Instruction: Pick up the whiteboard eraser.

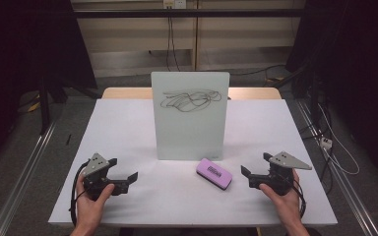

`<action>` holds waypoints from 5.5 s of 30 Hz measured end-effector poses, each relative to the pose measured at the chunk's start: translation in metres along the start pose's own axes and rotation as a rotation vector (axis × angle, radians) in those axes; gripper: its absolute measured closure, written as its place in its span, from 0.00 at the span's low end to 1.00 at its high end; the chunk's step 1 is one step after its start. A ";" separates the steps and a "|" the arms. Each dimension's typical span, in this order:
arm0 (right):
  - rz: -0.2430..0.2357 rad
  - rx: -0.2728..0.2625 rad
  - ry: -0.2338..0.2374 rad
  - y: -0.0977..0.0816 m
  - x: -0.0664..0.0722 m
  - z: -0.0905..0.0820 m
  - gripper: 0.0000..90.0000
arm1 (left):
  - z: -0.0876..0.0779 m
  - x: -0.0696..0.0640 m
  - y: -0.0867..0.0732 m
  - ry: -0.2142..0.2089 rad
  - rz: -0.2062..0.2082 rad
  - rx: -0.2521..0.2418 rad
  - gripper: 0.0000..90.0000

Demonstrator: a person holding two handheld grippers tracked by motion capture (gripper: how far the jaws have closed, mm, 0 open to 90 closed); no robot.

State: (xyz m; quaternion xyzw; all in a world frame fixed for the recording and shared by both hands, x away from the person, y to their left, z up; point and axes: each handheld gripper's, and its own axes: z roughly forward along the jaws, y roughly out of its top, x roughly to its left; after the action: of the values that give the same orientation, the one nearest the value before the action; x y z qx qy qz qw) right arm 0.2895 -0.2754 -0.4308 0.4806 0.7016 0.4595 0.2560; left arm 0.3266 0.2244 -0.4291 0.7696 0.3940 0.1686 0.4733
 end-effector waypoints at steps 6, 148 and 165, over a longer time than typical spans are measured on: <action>0.018 0.002 0.005 0.000 -0.002 -0.001 0.05 | 0.000 0.002 0.000 0.007 -0.017 -0.003 0.06; -0.231 0.292 0.232 0.052 0.066 0.070 0.46 | -0.002 0.009 -0.006 -0.003 -0.050 0.033 0.06; -0.203 0.236 0.259 0.048 0.061 0.060 0.46 | -0.001 0.007 -0.005 0.001 -0.033 0.039 0.06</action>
State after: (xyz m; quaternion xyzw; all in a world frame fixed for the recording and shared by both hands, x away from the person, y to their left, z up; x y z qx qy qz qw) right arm 0.3341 -0.1902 -0.4098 0.3707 0.8226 0.4040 0.1506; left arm 0.3280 0.2312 -0.4332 0.7721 0.4101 0.1533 0.4606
